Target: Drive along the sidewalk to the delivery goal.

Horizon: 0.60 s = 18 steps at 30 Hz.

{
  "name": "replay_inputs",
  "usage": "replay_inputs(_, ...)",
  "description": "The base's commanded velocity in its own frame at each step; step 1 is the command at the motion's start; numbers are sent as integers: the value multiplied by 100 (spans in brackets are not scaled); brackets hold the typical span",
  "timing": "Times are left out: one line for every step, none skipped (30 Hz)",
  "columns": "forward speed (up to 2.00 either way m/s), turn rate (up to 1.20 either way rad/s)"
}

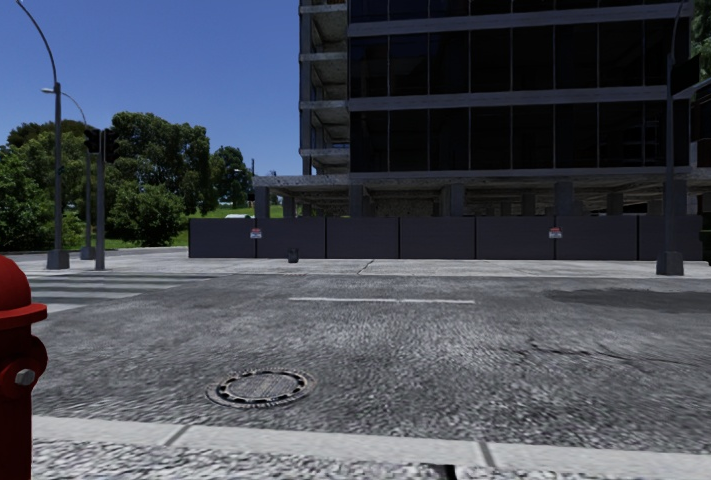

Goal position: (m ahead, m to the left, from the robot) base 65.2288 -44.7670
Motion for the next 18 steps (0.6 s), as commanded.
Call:
replay_inputs(-64,0)
replay_inputs(-64,0)
replay_inputs(-64,12)
replay_inputs(-64,32)
replay_inputs(-64,32)
replay_inputs(-64,45)
replay_inputs(-64,50)
replay_inputs(-64,51)
replay_inputs(-64,51)
replay_inputs(-64,53)
replay_inputs(-64,57)
replay_inputs(-64,57)
replay_inputs(-64,57)
replay_inputs(-64,58)
replay_inputs(-64,58)
replay_inputs(-64,58)
replay_inputs(-64,58)
replay_inputs(-64,58)
